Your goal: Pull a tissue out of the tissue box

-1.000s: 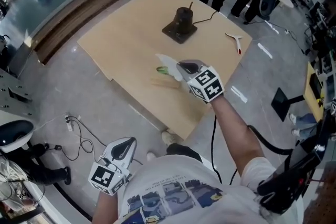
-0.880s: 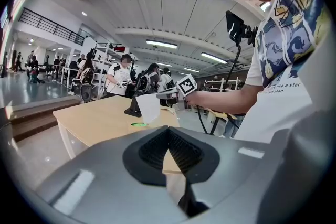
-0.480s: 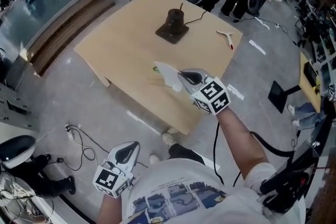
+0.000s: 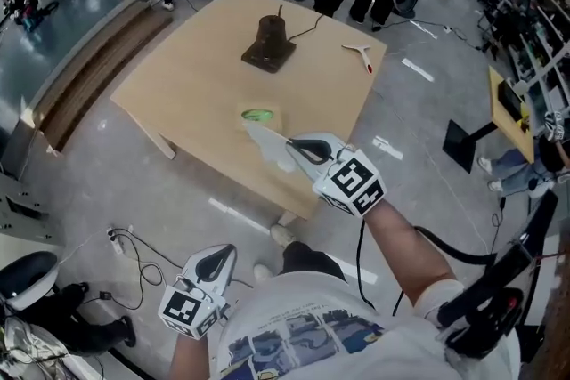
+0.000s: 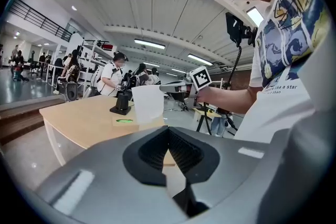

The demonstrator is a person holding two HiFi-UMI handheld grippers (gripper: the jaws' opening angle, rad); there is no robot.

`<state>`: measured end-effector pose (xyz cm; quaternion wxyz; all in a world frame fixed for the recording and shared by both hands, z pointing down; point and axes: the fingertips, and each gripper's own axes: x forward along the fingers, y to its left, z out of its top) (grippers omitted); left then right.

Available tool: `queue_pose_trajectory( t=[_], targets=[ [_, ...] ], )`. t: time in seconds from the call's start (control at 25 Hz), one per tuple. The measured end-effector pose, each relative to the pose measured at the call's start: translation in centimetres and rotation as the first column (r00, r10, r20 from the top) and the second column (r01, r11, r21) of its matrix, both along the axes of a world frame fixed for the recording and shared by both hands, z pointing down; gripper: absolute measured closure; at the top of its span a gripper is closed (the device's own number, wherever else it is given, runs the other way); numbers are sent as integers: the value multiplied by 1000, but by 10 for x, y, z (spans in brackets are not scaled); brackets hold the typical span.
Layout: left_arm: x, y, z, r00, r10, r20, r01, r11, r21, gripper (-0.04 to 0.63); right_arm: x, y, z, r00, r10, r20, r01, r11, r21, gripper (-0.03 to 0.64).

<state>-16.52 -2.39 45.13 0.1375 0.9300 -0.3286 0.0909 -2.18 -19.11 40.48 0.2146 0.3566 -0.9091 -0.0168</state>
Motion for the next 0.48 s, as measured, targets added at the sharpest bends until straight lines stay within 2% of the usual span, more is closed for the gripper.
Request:
queue_pose_trajectory(
  t=[0.48],
  targets=[
    [6,23,7,1000,30,3,-30,1000,0,594,-19,67,-14,998,-59,35,59,998,23,614]
  ],
)
